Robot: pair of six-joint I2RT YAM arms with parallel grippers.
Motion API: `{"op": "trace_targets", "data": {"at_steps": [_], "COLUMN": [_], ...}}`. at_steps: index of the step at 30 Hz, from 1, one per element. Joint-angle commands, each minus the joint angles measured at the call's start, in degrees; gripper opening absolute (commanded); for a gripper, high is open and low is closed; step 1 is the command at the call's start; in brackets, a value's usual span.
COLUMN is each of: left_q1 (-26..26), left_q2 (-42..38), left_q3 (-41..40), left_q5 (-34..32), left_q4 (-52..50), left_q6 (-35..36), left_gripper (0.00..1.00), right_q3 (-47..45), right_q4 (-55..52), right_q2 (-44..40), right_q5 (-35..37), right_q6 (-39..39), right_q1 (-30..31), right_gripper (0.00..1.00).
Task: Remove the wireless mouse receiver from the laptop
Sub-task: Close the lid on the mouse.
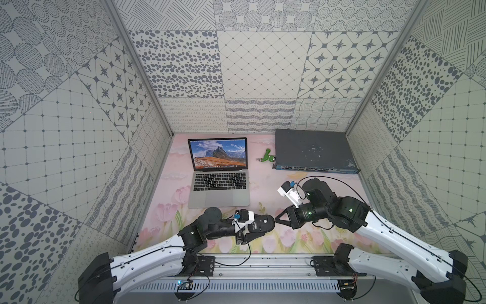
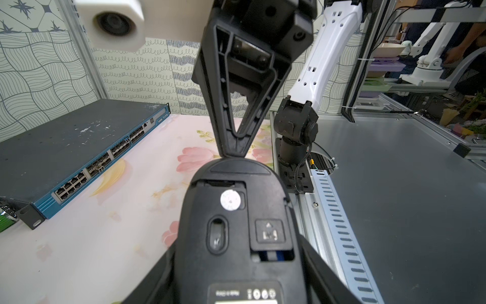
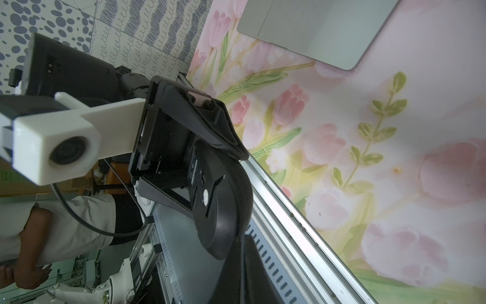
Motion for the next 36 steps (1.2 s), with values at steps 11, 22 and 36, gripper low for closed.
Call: {"op": "trace_targets", "data": {"at_steps": [11, 22, 36], "left_q1": [0.18, 0.18, 0.16], "left_q2": [0.76, 0.19, 0.31], "left_q3": [0.42, 0.30, 0.22], "left_q5": [1.74, 1.74, 1.77], "left_q4": [5.56, 5.21, 5.47], "left_q6": [-0.22, -0.26, -0.24], "left_gripper": [0.51, 0.51, 0.51], "right_q3": [0.16, 2.54, 2.61], "right_q4": [4.21, -2.38, 1.61], "right_q2": [2.45, -2.37, -1.04], "right_q5": [0.51, 7.24, 2.31], "right_q6": [-1.07, -2.16, 0.74], "right_q1": [2.57, 1.70, 1.77], "right_gripper": [0.09, 0.40, 0.51]}}
